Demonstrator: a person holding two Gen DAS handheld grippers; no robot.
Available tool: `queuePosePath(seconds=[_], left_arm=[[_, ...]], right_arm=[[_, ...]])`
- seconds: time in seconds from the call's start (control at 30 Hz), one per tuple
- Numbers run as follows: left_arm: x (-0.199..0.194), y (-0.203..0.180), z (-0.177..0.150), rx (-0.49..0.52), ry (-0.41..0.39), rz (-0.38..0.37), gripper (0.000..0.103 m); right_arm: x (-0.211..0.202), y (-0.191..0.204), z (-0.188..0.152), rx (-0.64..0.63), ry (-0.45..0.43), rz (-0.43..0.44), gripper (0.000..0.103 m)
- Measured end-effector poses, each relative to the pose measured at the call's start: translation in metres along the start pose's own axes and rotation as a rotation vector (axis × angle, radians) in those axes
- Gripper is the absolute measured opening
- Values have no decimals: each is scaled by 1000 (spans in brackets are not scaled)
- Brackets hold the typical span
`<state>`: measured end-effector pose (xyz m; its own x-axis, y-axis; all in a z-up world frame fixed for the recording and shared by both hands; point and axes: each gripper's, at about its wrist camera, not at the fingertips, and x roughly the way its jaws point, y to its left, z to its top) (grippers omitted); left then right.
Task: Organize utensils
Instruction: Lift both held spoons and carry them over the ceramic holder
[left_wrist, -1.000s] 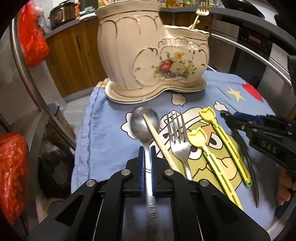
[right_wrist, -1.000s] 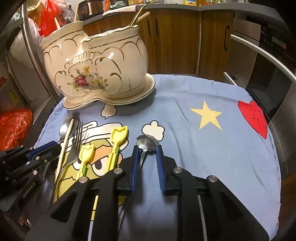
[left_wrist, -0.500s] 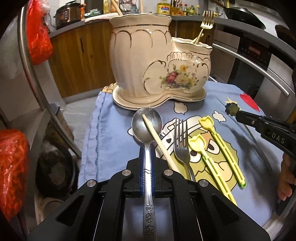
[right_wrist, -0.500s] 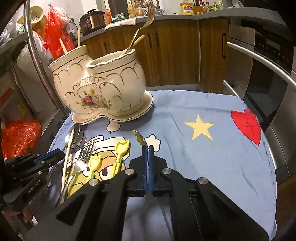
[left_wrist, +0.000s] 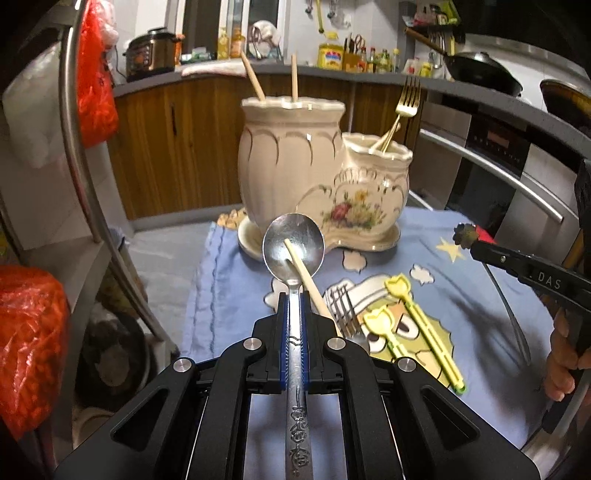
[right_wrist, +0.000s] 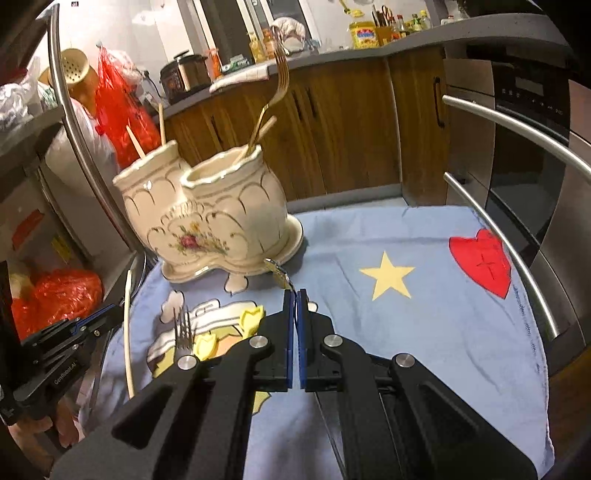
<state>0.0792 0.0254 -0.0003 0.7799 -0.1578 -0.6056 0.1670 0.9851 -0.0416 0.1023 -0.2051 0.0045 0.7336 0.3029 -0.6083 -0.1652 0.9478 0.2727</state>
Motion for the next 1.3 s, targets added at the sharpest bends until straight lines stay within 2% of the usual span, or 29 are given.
queuePosePath(seconds=[0.2, 0.37, 0.6, 0.77, 0.9, 1.03, 1.2, 1.3], left_arm=[[-15, -4, 7, 6, -101, 11, 6], [-34, -11, 16, 16, -224, 35, 6], [-55, -9, 32, -18, -351, 34, 6], [-63, -4, 46, -67, -387, -23, 6], [-62, -2, 69, -60, -414, -59, 6], [-56, 7, 105, -80, -437, -153, 6], [-44, 14, 141, -70, -468, -185, 6], [-34, 17, 160, -67, -493, -192, 6]], right_arm=[[-18, 4, 5, -13, -81, 37, 2], [-32, 6, 11, -8, -134, 92, 2], [-48, 9, 16, 0, -208, 161, 2], [-57, 9, 26, 25, -240, 230, 2], [-61, 16, 49, 5, -289, 263, 2], [-57, 23, 79, 10, -321, 304, 2], [-45, 34, 118, 1, -358, 345, 2], [-35, 35, 140, 32, -399, 416, 2]])
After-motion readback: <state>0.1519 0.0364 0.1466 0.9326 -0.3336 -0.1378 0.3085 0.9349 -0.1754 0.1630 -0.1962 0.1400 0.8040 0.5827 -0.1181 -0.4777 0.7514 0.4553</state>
